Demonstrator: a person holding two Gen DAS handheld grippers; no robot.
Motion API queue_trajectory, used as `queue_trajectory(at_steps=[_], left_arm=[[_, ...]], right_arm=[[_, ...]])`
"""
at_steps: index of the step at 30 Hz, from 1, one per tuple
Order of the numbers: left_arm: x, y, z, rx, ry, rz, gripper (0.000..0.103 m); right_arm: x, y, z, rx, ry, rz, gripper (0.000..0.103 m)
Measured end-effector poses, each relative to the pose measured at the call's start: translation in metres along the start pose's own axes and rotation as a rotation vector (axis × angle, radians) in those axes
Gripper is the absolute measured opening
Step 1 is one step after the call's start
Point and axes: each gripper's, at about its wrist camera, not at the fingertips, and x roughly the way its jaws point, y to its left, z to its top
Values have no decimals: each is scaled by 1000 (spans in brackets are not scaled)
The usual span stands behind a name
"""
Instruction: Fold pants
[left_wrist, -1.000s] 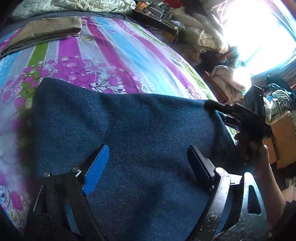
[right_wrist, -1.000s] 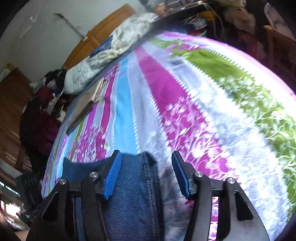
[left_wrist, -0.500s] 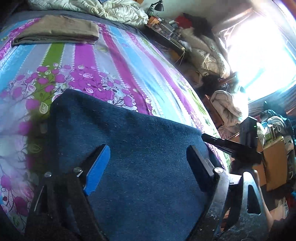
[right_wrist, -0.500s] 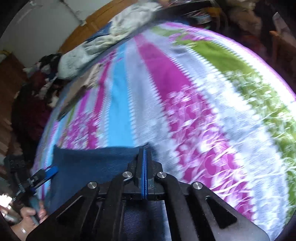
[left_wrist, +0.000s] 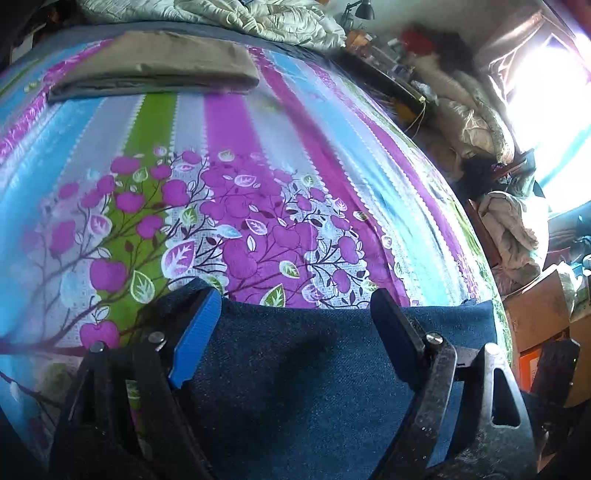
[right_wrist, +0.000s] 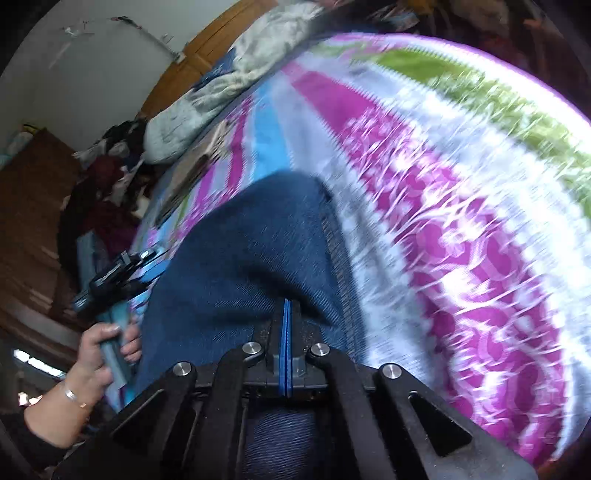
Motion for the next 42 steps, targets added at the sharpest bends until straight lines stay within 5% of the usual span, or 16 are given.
queue_trajectory(at_steps=[2,6,9,13,14,16,20,23,25,28,31,38,42], left_arm=[[-13,-6,2,5,13,-19,81],[-71,-26,-27,92,-24,-188,83],[-104,-34,-87,183,-12,-290,84],[-98,-23,-156,261,77,-271,83],[-90,-15,-169,264,96,-259,81],[-96,-7,-181,289,-6,-265,79],[-102,-8,-158,230,14,-258,79],[-114,19,-131,69,-55,-308,80],[-117,39,-119,-20,-88,-272,80],[-117,66,-111,-126,-104,-194,81],[-107,80,-112,-213,-53,-232,81],[-72,69,-114,-200,97,-327,81],[-67,62,-112,-179,140,-376,84]], right_arm=[[-27,15,2,-42,-88,-79,2],[-76,37,-36,-110,-115,26,5],[-87,49,-77,-171,-81,94,5],[-61,32,-121,-120,64,23,0],[-59,24,-124,-62,55,69,0],[-68,20,-123,-4,27,100,0],[-96,29,-111,-50,-69,59,3],[-105,27,-105,-46,-97,-24,18],[-107,17,-105,7,-114,-31,32],[-111,3,-100,77,-128,4,32],[-111,0,-86,25,-132,21,32],[-62,-8,-28,-100,11,57,44],[-43,-22,-14,-73,63,150,48]])
